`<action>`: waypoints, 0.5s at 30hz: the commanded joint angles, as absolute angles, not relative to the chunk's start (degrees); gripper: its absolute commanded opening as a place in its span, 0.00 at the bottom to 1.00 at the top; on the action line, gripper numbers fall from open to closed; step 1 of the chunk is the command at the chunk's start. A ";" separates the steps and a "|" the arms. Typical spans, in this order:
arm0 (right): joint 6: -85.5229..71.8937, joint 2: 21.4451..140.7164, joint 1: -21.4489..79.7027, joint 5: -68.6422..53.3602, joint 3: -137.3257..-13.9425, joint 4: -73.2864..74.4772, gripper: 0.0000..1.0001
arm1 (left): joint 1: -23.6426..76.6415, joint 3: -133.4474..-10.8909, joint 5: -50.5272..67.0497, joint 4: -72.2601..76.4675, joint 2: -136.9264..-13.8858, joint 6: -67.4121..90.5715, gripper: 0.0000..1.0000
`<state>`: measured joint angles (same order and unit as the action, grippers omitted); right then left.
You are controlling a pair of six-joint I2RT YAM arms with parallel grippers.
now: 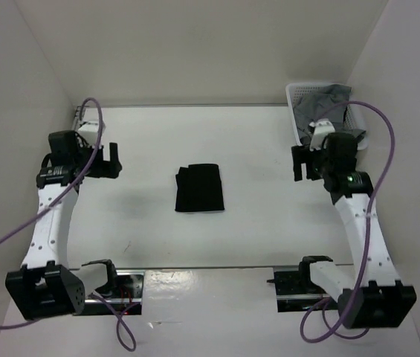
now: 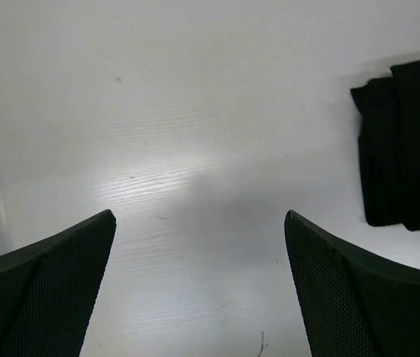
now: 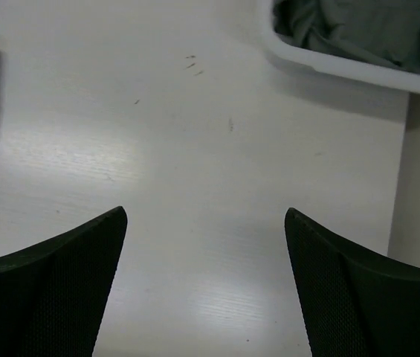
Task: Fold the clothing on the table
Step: Fold the skirt
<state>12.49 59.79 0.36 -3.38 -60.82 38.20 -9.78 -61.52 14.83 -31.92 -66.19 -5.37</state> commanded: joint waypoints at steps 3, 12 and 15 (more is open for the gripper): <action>7.56 50.82 -7.63 -1.14 -53.36 31.38 0.94 | -16.78 -55.81 11.07 -31.99 -59.61 -3.60 1.00; 6.06 47.91 -17.05 4.13 -50.54 27.16 0.99 | -26.89 -54.24 13.27 -27.96 -57.74 -5.18 1.00; 6.94 48.51 -17.05 3.08 -50.01 27.16 0.99 | -26.89 -53.70 13.27 -27.95 -57.74 -5.19 1.00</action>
